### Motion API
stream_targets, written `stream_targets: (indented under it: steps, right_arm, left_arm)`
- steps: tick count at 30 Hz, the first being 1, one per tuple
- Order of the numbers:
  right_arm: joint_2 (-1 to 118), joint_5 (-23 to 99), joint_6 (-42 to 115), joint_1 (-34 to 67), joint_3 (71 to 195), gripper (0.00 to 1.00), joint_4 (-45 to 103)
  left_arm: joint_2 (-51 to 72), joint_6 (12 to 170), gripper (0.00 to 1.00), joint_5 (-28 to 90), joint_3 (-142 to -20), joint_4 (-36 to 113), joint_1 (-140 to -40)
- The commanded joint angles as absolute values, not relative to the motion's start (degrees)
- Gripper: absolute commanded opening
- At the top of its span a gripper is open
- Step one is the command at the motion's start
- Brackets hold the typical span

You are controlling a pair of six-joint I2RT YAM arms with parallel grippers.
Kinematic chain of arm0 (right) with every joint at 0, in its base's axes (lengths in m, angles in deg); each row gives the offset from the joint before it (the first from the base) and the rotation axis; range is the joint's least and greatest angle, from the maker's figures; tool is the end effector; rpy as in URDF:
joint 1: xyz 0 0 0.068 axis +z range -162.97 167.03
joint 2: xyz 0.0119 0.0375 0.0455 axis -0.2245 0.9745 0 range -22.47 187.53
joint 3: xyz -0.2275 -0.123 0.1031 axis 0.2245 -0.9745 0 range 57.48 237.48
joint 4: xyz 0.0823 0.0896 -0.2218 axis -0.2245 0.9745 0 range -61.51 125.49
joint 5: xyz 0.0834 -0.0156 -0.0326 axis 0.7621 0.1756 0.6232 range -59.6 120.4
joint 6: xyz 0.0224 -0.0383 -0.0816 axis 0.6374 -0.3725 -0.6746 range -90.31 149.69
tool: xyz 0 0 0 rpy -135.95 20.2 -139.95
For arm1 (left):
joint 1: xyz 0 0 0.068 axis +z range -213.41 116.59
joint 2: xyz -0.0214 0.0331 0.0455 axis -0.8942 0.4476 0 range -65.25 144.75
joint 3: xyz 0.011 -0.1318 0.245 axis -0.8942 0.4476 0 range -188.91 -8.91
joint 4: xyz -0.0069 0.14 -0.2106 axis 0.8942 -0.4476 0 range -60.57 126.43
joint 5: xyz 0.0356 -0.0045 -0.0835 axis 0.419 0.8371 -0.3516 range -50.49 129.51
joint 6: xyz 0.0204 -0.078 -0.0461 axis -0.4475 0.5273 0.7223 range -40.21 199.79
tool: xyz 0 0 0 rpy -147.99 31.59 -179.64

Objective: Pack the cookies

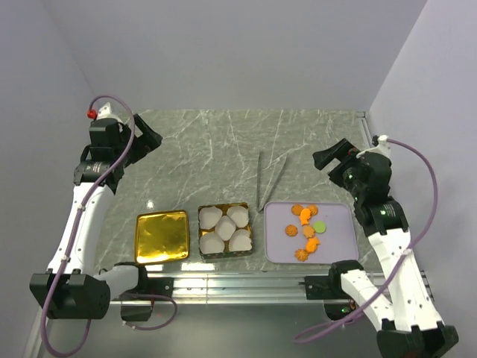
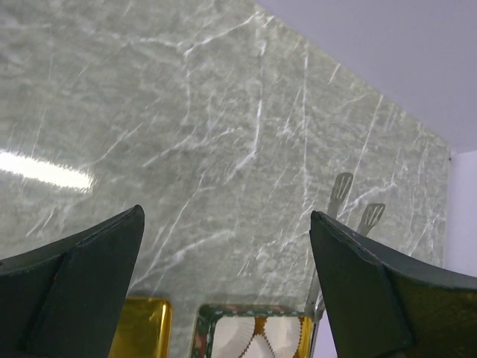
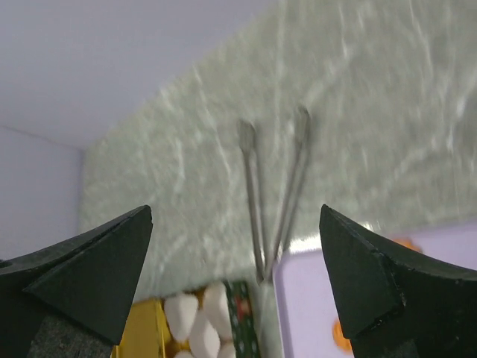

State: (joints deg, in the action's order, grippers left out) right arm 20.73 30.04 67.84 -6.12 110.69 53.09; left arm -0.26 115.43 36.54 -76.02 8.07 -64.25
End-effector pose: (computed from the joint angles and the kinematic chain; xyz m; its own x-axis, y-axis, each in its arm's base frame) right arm 0.1963 0.0230 0.3587 -0.2666 0.5901 -0.7621 0.0654 0.7999 0.5965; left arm 0.2806 -0.0083 0.3570 -0.3948 -0.5762 -0.7157 -0.2079 0.8148 -0.5412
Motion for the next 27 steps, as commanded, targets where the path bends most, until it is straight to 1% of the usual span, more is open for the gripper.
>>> stream_targets:
  steps: [1, 3, 5, 7, 10, 11, 12, 14, 15, 17, 19, 21, 23, 24, 25, 27]
  right_arm:
    - [19.7, 30.5, 73.4, -7.2, 110.5, 1.0, 60.1]
    - [18.3, 29.1, 74.7, -8.5, 109.9, 1.0, 59.7]
    - [16.9, 30.6, 74.5, -9.0, 108.8, 1.0, 57.3]
    - [18.1, 35.7, 74.2, -9.2, 108.7, 1.0, 55.1]
    - [23.0, 39.4, 72.1, -9.2, 111.7, 0.98, 57.8]
    - [24.4, 39.5, 70.5, -9.1, 112.7, 0.97, 59.6]
    - [25.8, 39.6, 69.5, -9.2, 114.7, 0.94, 60.5]
    - [29.9, 38.7, 67.0, -9.0, 117.7, 0.93, 63.5]
    - [31.0, 38.7, 66.0, -8.9, 120.2, 0.93, 65.7]
    - [33.2, 42.0, 62.3, -8.6, 121.4, 0.93, 65.3]
    - [34.3, 43.8, 60.8, -7.6, 122.3, 0.97, 64.3]
    - [36.1, 43.0, 59.5, -4.7, 123.6, 0.99, 64.2]
    - [41.0, 39.3, 58.5, -1.7, 125.6, 0.99, 66.0]
    - [42.9, 37.9, 58.3, 2.1, 127.9, 0.99, 67.9]
    - [47.2, 36.3, 58.3, 4.0, 129.1, 0.99, 68.9]
    - [51.0, 33.1, 58.5, 8.5, 132.3, 0.99, 71.1]
  left_arm:
    - [-2.8, 117.1, 0.99, 38.4, -79.0, 2.3, -64.3]
    - [-3.8, 116.9, 0.99, 39.1, -78.9, 1.2, -64.4]
    - [-4.3, 121.0, 0.99, 46.0, -78.9, -4.0, -64.5]
    - [-5.0, 123.9, 1.0, 51.8, -78.8, -8.5, -64.5]
    - [-5.6, 122.3, 0.99, 49.5, -77.2, -8.5, -64.5]
    - [-5.6, 122.0, 0.99, 46.7, -76.8, -7.6, -64.5]
    - [-5.4, 122.2, 0.99, 46.5, -76.4, -8.1, -64.5]
    - [-5.2, 123.5, 0.99, 44.8, -75.6, -8.7, -64.5]
    - [-5.0, 123.2, 1.0, 44.3, -75.2, -8.7, -64.5]
    - [-4.5, 122.9, 0.99, 44.1, -75.3, -9.8, -64.5]
    - [-4.1, 122.7, 0.99, 44.2, -75.6, -10.9, -64.5]
    - [-4.1, 122.2, 0.99, 42.6, -75.1, -11.2, -64.5]
    - [-5.1, 120.9, 0.99, 40.3, -74.2, -10.4, -64.5]
    - [-5.9, 120.0, 0.99, 37.9, -72.6, -8.9, -64.5]
    - [-7.4, 119.9, 0.99, 37.4, -72.1, -8.6, -64.5]
    - [-8.4, 119.3, 0.99, 37.5, -70.9, -8.6, -65.3]
